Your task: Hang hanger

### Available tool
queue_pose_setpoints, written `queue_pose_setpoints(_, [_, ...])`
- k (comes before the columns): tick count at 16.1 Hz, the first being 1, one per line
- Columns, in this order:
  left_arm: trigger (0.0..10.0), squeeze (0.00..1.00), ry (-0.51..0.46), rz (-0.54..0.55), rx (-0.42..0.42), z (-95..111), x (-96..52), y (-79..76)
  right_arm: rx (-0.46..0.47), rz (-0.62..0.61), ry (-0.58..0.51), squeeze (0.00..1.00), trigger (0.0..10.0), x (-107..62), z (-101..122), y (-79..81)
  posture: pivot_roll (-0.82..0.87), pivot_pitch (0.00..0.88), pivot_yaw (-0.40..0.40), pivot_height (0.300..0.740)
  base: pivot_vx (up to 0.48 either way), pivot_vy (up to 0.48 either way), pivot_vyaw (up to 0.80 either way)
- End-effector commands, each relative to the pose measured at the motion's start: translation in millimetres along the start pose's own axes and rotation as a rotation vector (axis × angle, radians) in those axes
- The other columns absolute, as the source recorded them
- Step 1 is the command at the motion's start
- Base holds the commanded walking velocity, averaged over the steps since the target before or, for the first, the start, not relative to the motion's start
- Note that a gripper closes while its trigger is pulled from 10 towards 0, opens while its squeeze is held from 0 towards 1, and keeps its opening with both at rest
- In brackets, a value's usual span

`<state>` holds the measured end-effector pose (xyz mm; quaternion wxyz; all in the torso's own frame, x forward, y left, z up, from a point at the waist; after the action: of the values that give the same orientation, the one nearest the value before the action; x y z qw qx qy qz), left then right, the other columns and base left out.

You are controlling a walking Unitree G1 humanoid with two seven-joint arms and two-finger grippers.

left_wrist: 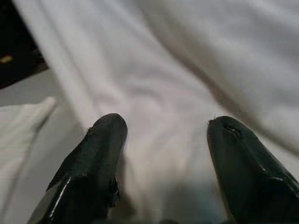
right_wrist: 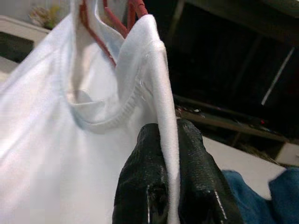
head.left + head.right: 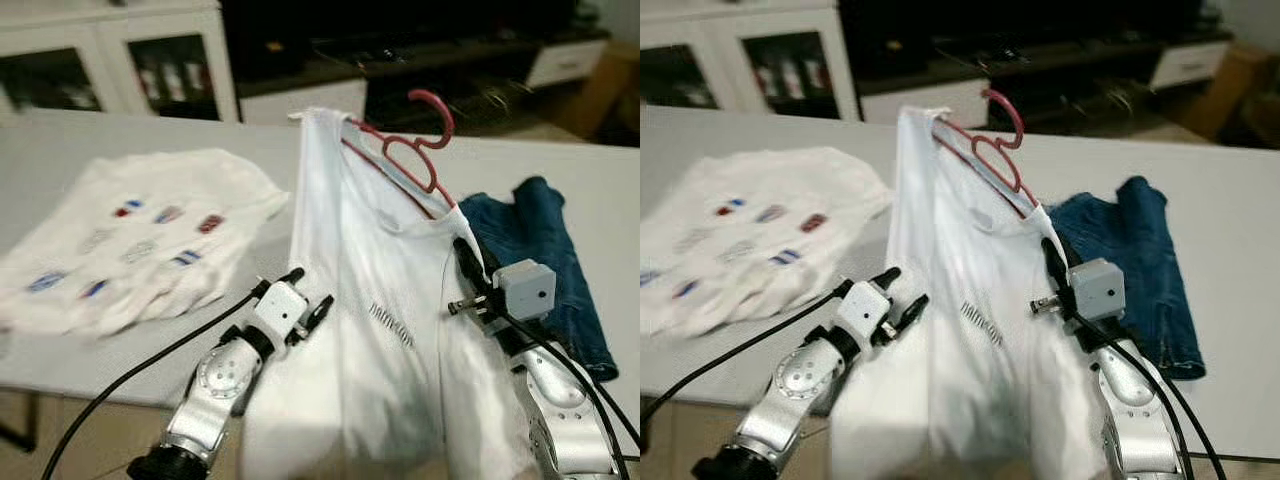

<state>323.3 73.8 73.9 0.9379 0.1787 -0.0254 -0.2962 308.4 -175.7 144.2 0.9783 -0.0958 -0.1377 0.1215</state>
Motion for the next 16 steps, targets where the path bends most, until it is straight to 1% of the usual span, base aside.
queue_pose_setpoints(1, [10.0,0.00,0.011,-0.008,0.009,-1.6,0.8,-2.5,0.012,-0.014,-0.032,0.00,10.0,3.2,7.9,-2.9,0.01,0.048,0.017,0.740,0.000,0.000,0.00])
queue_pose_setpoints(3, [10.0,0.00,0.014,-0.012,0.018,-2.2,0.1,-3.1,0.015,-0.011,-0.029,0.00,10.0,2.6,7.3,-1.7,0.01,0.050,0.018,0.740,0.000,-0.150,0.00])
queue_pose_setpoints(7, [10.0,0.00,0.017,-0.017,0.024,-3.1,-2.0,-5.0,0.024,-0.003,-0.024,0.00,10.0,1.8,6.1,2.2,0.01,0.058,0.018,0.740,0.180,-0.413,0.00])
queue_pose_setpoints(16, [10.0,0.00,0.023,-0.016,0.016,-4.7,-3.1,-8.5,0.028,0.002,-0.014,0.00,10.0,-0.9,5.1,2.1,0.01,0.070,0.010,0.740,0.000,-0.415,0.00])
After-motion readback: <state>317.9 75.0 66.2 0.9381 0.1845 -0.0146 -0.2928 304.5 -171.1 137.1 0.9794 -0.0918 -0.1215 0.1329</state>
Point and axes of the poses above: a point about 5 cm out from each wrist's last joint towards the gripper, its own x axis pointing out of the wrist towards the gripper, its own z axis along the axis of the wrist's last joint, y = z × x, the point moved 5 cm from there along x, pointing out of the wrist towards the gripper, and after that the axes turned 2 degrees about x, right-handed, at the moved point
